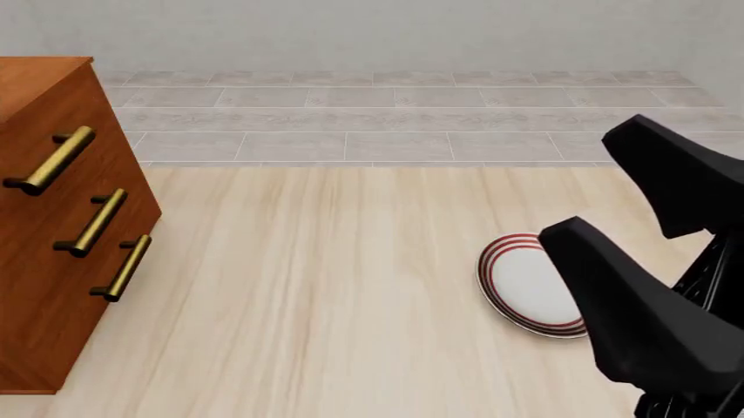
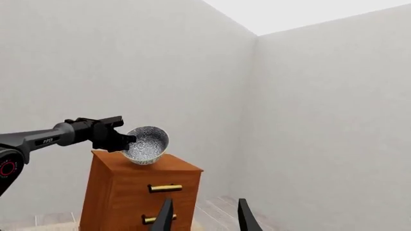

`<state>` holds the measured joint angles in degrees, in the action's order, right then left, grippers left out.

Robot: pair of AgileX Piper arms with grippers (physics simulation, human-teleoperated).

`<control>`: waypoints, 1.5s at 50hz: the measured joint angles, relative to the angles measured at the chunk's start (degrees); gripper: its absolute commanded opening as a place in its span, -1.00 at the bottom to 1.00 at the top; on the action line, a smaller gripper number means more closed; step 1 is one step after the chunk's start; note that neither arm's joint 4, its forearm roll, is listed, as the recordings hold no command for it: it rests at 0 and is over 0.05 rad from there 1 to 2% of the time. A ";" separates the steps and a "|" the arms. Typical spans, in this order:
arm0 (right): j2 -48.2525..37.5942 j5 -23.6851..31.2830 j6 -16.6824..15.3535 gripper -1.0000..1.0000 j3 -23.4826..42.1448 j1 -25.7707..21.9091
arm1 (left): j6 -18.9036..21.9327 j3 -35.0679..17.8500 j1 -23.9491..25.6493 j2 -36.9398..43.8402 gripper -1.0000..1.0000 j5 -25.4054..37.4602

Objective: Put the bowl on top of the cabinet.

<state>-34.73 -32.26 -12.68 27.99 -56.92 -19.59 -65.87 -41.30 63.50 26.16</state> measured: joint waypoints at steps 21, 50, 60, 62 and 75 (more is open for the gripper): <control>-0.10 -0.09 -0.17 1.00 -0.12 -0.01 | -0.57 -0.81 0.94 1.72 1.00 -0.84; 0.78 0.49 -0.23 1.00 -0.03 0.27 | 0.11 -4.15 1.62 3.47 1.00 -0.56; 0.84 0.48 -0.18 1.00 -0.06 0.35 | 0.57 -5.56 1.37 3.97 1.00 -0.38; 0.83 0.47 -0.18 1.00 -0.06 0.35 | 0.60 -5.84 1.30 4.04 1.00 -0.32; 0.80 0.50 -0.18 1.00 -0.09 0.41 | 0.75 -9.04 1.19 4.64 1.00 0.85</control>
<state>-33.94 -31.76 -12.86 27.91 -56.51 -18.84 -74.92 -40.11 68.13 27.02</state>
